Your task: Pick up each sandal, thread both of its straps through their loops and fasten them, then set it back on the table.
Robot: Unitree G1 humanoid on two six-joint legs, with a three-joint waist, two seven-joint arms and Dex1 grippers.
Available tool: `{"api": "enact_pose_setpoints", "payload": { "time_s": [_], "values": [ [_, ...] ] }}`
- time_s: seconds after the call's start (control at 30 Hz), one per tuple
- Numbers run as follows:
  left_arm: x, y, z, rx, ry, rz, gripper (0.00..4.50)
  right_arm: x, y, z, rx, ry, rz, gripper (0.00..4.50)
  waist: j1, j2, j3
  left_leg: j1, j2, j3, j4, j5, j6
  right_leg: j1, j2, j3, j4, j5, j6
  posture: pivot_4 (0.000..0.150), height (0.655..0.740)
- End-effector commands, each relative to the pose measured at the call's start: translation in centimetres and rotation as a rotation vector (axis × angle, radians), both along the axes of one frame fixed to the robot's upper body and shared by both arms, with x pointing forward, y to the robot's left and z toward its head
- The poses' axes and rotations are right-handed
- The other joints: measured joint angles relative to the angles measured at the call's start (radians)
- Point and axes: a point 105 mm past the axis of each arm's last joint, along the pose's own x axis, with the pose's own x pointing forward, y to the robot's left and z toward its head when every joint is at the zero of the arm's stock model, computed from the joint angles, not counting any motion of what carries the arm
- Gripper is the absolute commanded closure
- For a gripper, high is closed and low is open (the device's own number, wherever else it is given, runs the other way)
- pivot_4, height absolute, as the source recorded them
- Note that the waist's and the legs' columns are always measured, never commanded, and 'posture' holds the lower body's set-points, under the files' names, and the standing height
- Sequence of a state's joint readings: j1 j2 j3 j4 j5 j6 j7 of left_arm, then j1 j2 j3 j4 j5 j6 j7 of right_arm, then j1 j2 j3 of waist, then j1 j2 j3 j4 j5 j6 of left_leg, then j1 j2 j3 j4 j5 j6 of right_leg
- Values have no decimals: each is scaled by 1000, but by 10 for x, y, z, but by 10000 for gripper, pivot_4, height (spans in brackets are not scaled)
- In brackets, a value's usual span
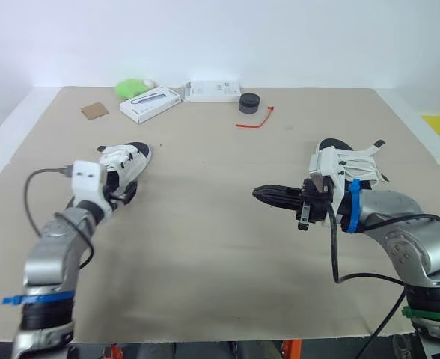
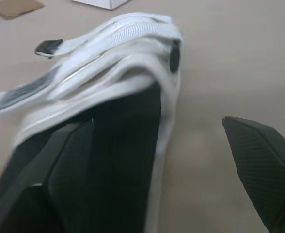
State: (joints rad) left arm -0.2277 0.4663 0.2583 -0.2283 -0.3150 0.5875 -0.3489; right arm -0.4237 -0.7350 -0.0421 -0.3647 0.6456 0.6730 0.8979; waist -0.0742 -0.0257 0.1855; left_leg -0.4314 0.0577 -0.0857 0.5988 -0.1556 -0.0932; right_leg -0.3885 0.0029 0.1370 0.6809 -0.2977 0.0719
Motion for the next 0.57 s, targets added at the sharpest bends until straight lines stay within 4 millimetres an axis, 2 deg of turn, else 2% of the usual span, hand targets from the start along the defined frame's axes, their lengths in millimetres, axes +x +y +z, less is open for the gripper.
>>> {"api": "enact_pose_setpoints", "payload": {
  "time_s": [0.03,0.17,0.3,0.43,0.5,0.57],
  "values": [
    [-27,-15,30,3,-145,-179,1409,5,-4,12,5,-51,-3,45000,0,0,0,0,0,1,0,0,0,0,-1,0,0,0,0,1500,7400],
    [-56,-16,21,-61,-104,-262,1409,8,-16,7,3,-27,-33,45000,1,-1,0,0,-1,2,0,0,0,0,-2,0,0,0,0,1500,7400],
    [-85,-14,-7,-100,55,-337,1409,-4,-28,-12,11,47,-69,45000,2,-2,0,0,-1,1,-1,-1,0,0,-2,0,0,-3,0,1500,7400],
    [-94,-12,-19,-103,131,-369,1409,-12,-32,-29,6,99,-109,45000,3,-2,0,0,-1,1,-1,-1,0,-1,-3,0,0,-4,-1,1500,7400],
    [-100,-16,-25,-114,162,-399,1409,-23,-43,-46,-8,147,-162,45000,4,-2,0,0,-1,2,0,-1,0,-1,-3,0,0,-4,-3,1500,7400],
    [-103,-18,-27,-134,174,-429,1409,-31,-50,-55,0,178,-206,45000,5,-4,-1,0,-2,2,0,-1,0,0,-4,0,0,-6,-4,1500,7400]
  ]
}}
